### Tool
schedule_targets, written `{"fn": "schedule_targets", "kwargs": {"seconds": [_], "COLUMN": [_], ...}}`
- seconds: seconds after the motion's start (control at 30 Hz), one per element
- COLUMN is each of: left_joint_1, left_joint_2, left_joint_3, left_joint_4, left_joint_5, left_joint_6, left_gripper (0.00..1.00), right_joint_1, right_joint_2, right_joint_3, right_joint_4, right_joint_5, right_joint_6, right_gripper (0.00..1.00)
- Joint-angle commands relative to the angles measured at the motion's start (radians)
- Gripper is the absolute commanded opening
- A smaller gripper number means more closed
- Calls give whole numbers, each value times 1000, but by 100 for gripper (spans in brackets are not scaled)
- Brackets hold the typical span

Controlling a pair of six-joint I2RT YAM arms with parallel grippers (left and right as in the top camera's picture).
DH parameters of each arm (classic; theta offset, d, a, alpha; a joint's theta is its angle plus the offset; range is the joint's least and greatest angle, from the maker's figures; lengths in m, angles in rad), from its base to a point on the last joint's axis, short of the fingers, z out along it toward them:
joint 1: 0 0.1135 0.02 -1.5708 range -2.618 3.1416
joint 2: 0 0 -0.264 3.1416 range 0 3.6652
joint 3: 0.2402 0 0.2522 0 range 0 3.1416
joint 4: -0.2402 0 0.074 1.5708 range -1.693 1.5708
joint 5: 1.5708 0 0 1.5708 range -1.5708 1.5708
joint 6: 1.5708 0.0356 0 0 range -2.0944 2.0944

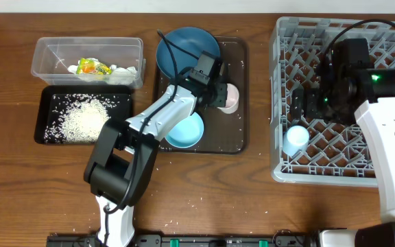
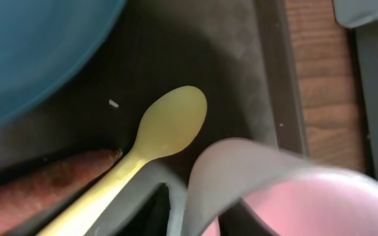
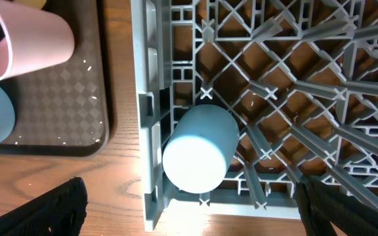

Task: Sort waste into correct bins and load items into the dishwasher rack
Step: 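Grasp the pink cup with the left gripper and lift it, then hand the pink cup from the left gripper to the right gripper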

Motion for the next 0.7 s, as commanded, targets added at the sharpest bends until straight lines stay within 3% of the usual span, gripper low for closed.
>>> {"fn": "schedule_targets", "kwargs": {"seconds": [0.0,0.13,0.3,0.47,0.67], "left_joint_1": [5,19,103,239,367], "left_joint_2": [-16,-59,-174,-281,-332], "left_joint_3": [20,21,21,20,20], "left_joint_4": [5,-7,-72,-137,-146], "left_joint_5": [-2,48,296,717,1136], "left_joint_6": [-23,-53,-53,-39,-26], "left_gripper": [9,6,6,6,7], "right_joint_1": [3,3,4,5,5], "right_joint_2": [-6,-6,-6,-6,-6], "right_joint_3": [17,17,17,13,12], "right_joint_4": [-1,5,59,210,451], "right_joint_5": [0,-1,-64,-365,-923], "right_joint_6": [14,14,11,-115,-284], "right_gripper": [99,99,99,99,99]}}
